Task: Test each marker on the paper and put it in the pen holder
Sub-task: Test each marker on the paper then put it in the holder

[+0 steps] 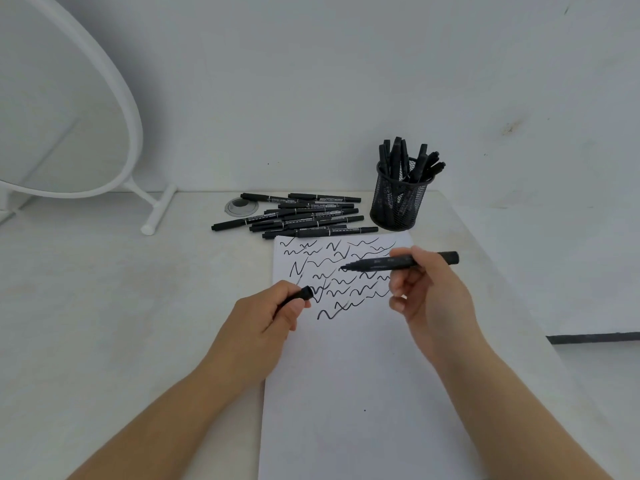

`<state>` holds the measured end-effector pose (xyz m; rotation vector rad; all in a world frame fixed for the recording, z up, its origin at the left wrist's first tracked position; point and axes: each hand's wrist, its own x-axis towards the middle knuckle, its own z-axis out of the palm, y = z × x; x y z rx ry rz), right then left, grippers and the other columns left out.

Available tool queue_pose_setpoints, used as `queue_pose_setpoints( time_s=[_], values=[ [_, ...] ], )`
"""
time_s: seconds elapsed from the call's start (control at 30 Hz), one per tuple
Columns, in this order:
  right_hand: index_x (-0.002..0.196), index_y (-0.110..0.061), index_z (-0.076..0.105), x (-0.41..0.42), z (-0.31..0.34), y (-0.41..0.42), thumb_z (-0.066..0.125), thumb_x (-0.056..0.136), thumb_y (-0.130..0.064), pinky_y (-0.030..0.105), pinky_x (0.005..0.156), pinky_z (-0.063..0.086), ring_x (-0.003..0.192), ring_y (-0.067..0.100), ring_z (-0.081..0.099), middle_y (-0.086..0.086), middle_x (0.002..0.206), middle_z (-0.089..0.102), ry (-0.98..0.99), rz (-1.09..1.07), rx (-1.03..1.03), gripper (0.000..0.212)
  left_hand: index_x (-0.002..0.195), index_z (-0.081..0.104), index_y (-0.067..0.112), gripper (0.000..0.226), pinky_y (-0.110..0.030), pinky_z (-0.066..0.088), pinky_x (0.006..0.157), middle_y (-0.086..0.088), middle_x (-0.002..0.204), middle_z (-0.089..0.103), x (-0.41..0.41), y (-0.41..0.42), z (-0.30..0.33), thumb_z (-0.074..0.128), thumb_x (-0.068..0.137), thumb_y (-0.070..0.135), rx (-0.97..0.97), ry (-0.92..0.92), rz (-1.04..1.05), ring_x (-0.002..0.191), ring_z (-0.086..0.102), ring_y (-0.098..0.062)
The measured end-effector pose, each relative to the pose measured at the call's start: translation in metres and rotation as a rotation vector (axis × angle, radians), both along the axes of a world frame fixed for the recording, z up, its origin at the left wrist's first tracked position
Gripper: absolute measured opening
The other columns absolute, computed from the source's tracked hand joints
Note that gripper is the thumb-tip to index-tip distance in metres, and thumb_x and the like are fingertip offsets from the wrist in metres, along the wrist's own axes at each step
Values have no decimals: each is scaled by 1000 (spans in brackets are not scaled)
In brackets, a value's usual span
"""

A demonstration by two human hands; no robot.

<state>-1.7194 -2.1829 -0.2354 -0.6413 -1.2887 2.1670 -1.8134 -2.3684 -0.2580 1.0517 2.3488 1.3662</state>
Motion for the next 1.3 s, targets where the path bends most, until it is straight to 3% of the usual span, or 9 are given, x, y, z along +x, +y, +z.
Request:
queue_pose_setpoints(
  time_s=[0.1, 0.33, 0.6, 0.8, 0.9, 1.07, 1.17, 1.3],
  values=[
    [72, -11, 56, -1, -11, -8, 43, 90, -9, 19, 37, 31, 40, 11, 43, 1, 44, 49, 69, -29, 54, 23, 85, 58, 32, 18, -15, 37, 54, 18, 67, 57, 0, -1, 1, 46, 95, 22, -10, 17, -10, 57, 48, -4],
    [71, -14, 51, 2, -21, -6, 51, 75, -17, 21, 38, 37, 41, 15, 48, 6, 46, 54, 105, 59, 149, 5, 85, 57, 35, 17, -18, 36, 53, 10, 74, 58, 2, -1, 2, 41, 84, 40, -9, 48, -57, 57, 46, -9],
    [69, -18, 57, 2, -21, -10, 56, 74, -19, 24, 41, 40, 46, 17, 51, 7, 52, 59, 47, 148, 225, 5, 89, 56, 35, 17, -18, 31, 50, 2, 70, 52, 2, 0, 1, 42, 83, 41, -12, 55, -74, 54, 39, -5],
    [63, -26, 63, 2, -19, -12, 58, 74, -19, 23, 42, 41, 48, 15, 52, 4, 54, 60, 46, 221, 243, 14, 84, 59, 37, 13, -12, 29, 46, 18, 59, 50, 4, -1, 3, 45, 83, 38, 9, 69, -71, 49, 39, -5],
    [70, -19, 62, 3, -20, -12, 58, 76, -21, 24, 43, 42, 49, 16, 54, 5, 55, 60, 62, 253, 220, 7, 80, 58, 41, 13, -12, 31, 47, 19, 60, 53, 4, 0, 4, 46, 83, 38, 12, 77, -67, 50, 42, -5],
    [79, -9, 53, 4, -22, -13, 54, 78, -26, 24, 43, 42, 50, 17, 55, 6, 56, 61, 76, 252, 199, 17, 88, 57, 46, 14, -22, 42, 55, 17, 64, 62, 6, 1, 3, 45, 83, 40, 19, 54, -60, 55, 52, -8],
    [75, -9, 55, 4, -21, -13, 55, 78, -26, 24, 43, 42, 48, 18, 54, 6, 55, 60, 69, 227, 193, 17, 86, 52, 44, 9, -15, 44, 59, 17, 65, 66, 9, 3, 2, 50, 85, 35, 53, 6, -47, 58, 60, -4],
    [71, -12, 55, 4, -21, -16, 64, 79, -24, 23, 43, 42, 47, 16, 52, 5, 54, 59, 82, 227, 203, 17, 79, 50, 38, 20, -13, 42, 58, 18, 67, 66, 8, 3, 1, 55, 90, 23, 30, 43, -31, 60, 61, -2]
  ],
)
